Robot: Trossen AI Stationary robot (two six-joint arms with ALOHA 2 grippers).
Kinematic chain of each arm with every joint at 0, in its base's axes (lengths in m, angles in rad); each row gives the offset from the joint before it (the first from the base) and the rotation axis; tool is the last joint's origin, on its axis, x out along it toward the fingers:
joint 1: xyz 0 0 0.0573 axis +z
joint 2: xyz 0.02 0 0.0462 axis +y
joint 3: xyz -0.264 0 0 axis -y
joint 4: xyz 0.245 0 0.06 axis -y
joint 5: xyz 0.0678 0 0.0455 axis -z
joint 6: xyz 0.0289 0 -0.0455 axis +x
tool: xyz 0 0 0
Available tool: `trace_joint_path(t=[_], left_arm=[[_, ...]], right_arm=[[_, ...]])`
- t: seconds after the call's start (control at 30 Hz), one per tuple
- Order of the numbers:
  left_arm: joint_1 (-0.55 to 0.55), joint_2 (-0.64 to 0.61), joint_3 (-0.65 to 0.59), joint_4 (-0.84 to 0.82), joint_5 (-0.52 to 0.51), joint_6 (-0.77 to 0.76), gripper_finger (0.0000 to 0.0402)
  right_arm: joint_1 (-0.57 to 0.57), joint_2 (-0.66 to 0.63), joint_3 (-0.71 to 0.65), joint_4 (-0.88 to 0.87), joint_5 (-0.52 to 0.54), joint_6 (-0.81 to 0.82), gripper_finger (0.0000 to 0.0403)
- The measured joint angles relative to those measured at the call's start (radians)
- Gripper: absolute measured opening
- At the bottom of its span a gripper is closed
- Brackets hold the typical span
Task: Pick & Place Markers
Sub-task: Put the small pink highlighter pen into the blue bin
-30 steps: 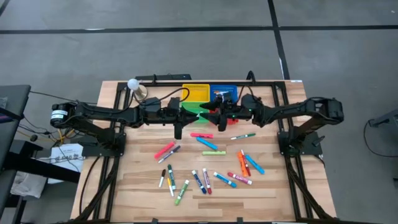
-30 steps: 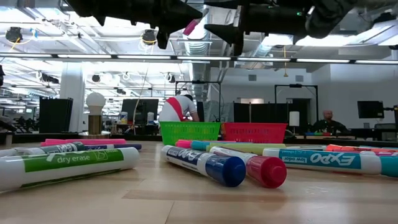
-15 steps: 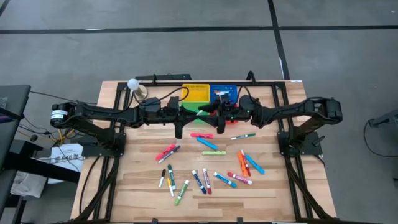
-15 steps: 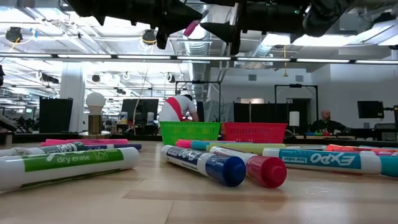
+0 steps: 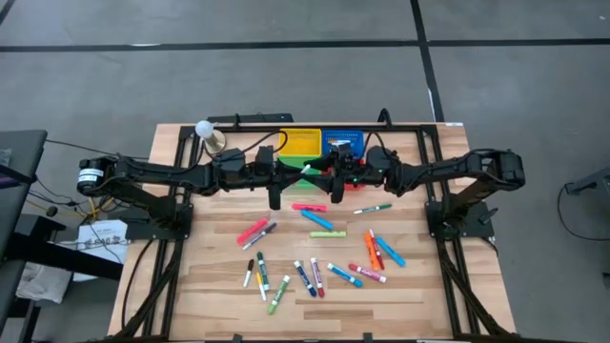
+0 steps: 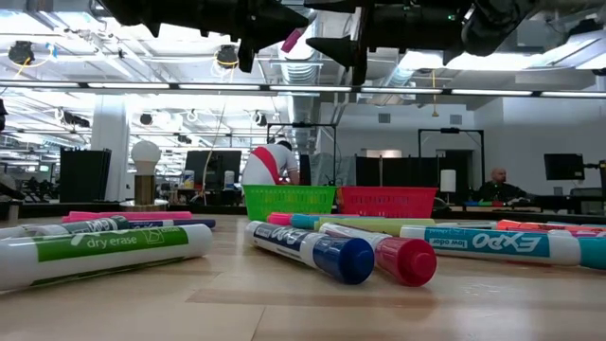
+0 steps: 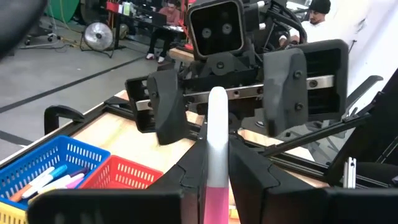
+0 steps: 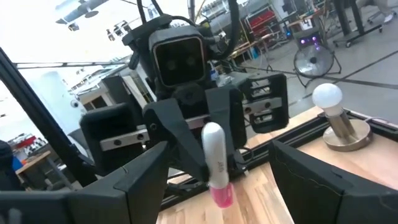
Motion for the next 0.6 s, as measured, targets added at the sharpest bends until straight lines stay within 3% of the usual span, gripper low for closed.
trace_joint_path(t=[0.6], left_arm=[[0.000,0.000,0.000,0.007,-0.009,0.000,0.0053]], right_arm=[[0.000,0.000,0.000,0.008,0.028,0.000,0.0258]])
